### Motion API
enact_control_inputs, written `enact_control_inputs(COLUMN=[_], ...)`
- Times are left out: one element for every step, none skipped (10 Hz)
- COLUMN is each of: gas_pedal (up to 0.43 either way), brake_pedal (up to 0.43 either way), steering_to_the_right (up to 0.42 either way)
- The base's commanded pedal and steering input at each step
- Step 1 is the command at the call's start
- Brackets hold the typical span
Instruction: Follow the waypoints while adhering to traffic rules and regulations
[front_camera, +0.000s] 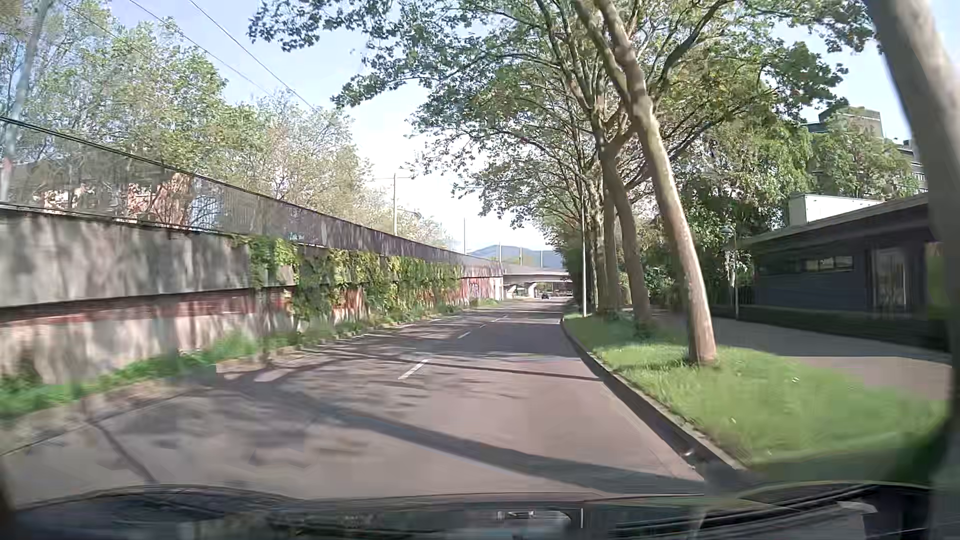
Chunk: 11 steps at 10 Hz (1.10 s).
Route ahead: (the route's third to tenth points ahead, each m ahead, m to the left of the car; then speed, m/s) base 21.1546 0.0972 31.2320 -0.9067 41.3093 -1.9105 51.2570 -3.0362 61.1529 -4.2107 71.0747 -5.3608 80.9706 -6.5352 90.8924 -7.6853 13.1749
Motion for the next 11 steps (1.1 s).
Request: enact_control_inputs(gas_pedal=[0.130,0.130,0.130,0.118,0.118,0.118,0.118,0.118,0.118,0.118,0.118], brake_pedal=[0.000,0.000,0.000,0.000,0.000,0.000,0.000,0.000,0.000,0.000,0.000], steering_to_the_right=[0.011,0.012,0.013,0.013,0.013,0.015,0.016,0.016,0.016,0.016,0.016])
